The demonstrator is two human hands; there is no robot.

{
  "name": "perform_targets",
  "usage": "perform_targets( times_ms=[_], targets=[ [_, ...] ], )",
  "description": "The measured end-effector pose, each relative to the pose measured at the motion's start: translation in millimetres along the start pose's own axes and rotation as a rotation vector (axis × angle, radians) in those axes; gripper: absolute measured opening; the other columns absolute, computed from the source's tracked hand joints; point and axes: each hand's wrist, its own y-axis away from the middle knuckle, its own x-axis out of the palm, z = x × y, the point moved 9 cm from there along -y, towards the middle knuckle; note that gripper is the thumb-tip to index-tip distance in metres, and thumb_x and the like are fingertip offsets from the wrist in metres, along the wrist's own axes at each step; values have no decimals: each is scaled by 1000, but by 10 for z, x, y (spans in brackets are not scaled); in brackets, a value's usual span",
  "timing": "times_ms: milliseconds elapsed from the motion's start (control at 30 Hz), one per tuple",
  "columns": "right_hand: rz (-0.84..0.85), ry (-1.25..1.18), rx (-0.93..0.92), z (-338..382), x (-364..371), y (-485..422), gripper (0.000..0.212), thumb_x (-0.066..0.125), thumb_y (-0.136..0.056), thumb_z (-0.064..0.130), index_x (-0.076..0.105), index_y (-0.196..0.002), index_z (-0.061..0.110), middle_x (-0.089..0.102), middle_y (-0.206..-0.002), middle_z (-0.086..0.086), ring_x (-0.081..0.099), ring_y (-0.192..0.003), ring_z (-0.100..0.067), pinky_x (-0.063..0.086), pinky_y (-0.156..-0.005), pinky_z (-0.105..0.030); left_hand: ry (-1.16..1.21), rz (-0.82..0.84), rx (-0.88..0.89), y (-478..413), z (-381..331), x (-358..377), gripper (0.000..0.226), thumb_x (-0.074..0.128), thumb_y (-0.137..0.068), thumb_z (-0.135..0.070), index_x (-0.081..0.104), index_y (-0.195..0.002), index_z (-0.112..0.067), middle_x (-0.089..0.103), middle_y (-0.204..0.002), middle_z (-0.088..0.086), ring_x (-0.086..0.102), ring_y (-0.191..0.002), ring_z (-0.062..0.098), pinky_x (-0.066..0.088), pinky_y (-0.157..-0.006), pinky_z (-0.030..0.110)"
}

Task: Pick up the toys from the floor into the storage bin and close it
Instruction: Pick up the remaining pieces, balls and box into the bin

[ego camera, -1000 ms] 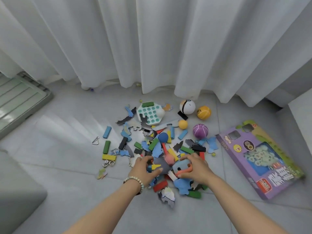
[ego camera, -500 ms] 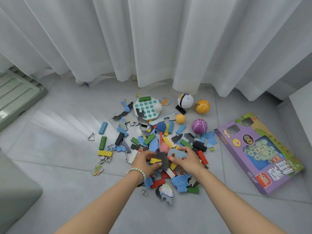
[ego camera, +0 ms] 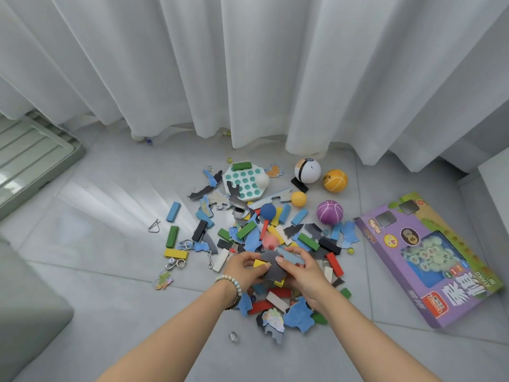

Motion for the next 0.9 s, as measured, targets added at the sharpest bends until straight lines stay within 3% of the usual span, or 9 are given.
perform_targets(
  times_ms=[133, 267, 400, 533, 667, 800, 900],
  targets=[
    [-20, -13, -90, 304, 109, 65, 24, 73, -80, 16, 61, -99, 26, 63, -107, -18, 64, -91, -28, 53, -88, -48, 91, -47, 61, 69, -253, -170, 22, 72, -80, -12, 63, -100, -9, 65, -90, 9, 66, -82, 20, 58, -66, 24],
    [28, -45, -198, 889, 486, 308, 22, 69, -83, 17, 59, -99, 29, 66, -96, -13, 66, -85, -25, 54, -84, -41, 141, -114, 193, 339, -822, -582, 13, 72, -80, -16, 67, -91, -10, 65, -98, 14, 68, -81, 21, 58, -64, 21],
    [170, 3, -277, 1498, 1127, 718, 26, 67, -84, 16, 58, -109, 21, 67, -103, -17, 68, -85, -24, 56, -81, -35, 150, -163, 285, 850, -1357, -1234, 18, 74, -78, -18, 70, -90, -6, 68, -89, 10, 69, -77, 19, 58, -71, 24],
    [302, 131, -326, 1911, 2091, 1298, 28, 66, -86, 13, 57, -112, 18, 68, -98, -15, 69, -83, -23, 57, -67, -24, 210, -277, 334, 1566, -1583, -2184, 25, 75, -77, -20, 68, -93, -2, 68, -85, 9, 70, -74, 20, 58, -71, 26],
    [376, 189, -336, 1947, 3126, 1852, 26, 64, -87, 14, 55, -112, 15, 67, -102, -15, 68, -92, -27, 58, -76, -32, 289, -453, 362, 2349, -1393, -3313, 19, 72, -79, -14, 66, -94, -4, 68, -90, 14, 70, -75, 22, 58, -67, 23],
    [485, 273, -291, 1645, 4128, 2280, 23, 62, -89, 16, 54, -111, 15, 67, -95, -12, 68, -86, -24, 57, -77, -35, 335, -657, 348, 3067, -724, -4468, 8, 69, -81, -7, 65, -87, -11, 69, -88, 12, 70, -66, 13, 55, -58, 18],
    [546, 366, -251, 1280, 4747, 2428, 25, 60, -91, 20, 55, -114, 13, 66, -101, -15, 65, -84, -23, 55, -77, -38, 389, -806, 251, 3451, -22, -5137, 9, 67, -83, -6, 66, -87, -14, 67, -97, 13, 67, -86, 20, 55, -56, 16]
  ],
)
